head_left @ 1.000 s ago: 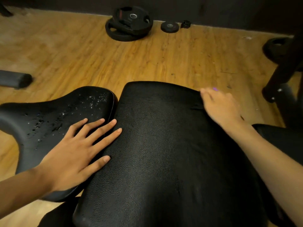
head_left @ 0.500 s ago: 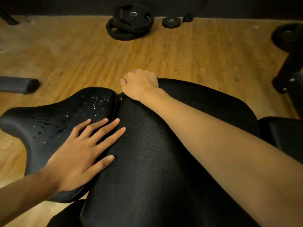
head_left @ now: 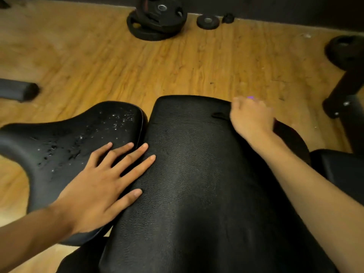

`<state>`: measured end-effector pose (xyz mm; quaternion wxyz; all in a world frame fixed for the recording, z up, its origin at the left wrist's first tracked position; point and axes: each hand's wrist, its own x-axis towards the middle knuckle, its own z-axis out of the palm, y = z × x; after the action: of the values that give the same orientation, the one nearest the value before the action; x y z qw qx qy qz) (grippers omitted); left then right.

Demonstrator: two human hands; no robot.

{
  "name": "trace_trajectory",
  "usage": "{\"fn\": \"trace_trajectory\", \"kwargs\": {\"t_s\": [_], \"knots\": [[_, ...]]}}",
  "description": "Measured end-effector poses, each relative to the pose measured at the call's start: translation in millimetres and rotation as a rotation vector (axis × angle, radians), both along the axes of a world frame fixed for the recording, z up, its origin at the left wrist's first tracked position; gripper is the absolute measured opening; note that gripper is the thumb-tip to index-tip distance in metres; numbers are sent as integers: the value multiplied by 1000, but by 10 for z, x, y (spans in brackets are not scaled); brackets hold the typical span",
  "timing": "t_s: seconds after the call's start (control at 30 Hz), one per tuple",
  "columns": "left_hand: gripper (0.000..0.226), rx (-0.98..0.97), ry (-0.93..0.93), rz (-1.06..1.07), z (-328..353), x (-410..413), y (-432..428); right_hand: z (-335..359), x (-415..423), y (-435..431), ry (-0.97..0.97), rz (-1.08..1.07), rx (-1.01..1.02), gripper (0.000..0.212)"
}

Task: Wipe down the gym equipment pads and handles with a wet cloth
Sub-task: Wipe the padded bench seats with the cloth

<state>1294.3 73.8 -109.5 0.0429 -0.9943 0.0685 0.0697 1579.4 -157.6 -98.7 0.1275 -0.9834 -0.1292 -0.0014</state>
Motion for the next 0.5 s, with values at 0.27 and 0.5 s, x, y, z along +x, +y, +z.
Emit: {"fn": "trace_trajectory", "kwargs": {"t_s": [0.27, 0.5], "knots": [[63, -4, 9, 11, 15, -16, 24, 96, -463, 1568, -21, 546, -79, 42], [63, -6, -5, 0, 4, -28, 5, -175, 18, -467, -20, 230, 99, 36]]}}
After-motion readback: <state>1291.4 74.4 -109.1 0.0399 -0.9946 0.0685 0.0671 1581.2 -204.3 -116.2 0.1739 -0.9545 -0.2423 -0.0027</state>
